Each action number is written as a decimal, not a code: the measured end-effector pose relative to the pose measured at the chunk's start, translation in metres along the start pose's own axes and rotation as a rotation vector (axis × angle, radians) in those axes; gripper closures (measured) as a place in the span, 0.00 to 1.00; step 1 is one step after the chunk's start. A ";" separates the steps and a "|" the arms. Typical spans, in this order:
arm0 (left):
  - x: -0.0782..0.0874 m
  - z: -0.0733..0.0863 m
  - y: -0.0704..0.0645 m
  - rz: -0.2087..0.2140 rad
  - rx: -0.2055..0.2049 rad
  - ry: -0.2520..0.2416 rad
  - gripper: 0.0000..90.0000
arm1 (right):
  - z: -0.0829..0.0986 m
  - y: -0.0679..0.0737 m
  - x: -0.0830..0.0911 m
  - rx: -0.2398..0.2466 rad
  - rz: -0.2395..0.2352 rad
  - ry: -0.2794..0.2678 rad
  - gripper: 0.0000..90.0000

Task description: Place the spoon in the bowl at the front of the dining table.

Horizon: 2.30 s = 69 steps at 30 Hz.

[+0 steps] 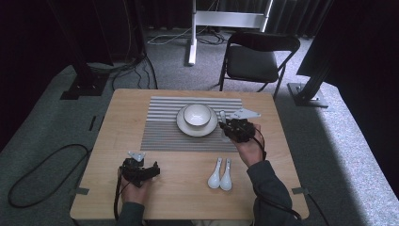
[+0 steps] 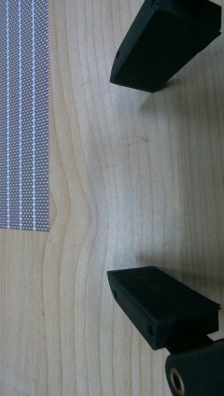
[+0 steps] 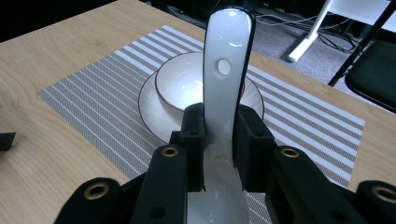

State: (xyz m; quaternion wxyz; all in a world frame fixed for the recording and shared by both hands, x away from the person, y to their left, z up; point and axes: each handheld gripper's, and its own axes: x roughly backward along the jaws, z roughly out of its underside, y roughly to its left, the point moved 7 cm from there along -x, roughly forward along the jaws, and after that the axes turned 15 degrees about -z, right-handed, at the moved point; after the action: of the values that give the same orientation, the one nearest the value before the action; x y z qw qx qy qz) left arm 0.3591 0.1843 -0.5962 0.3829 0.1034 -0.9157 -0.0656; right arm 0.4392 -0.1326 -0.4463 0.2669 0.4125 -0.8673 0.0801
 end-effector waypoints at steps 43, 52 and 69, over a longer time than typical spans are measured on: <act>0.000 0.000 0.000 0.002 0.001 0.001 0.08 | -0.031 -0.015 -0.027 -0.039 -0.014 -0.031 0.84; 0.000 0.000 0.000 0.002 0.000 0.001 0.08 | -0.038 -0.018 -0.038 -0.048 -0.013 -0.038 0.84; 0.000 0.000 0.000 0.002 0.001 0.000 0.08 | -0.049 -0.030 -0.050 -0.085 -0.020 -0.049 0.84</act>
State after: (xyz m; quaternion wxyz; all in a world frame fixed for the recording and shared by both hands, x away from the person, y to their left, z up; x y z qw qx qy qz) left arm 0.3593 0.1839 -0.5963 0.3829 0.1026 -0.9158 -0.0645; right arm 0.5068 -0.1008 -0.4341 0.2638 0.4113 -0.8720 0.0305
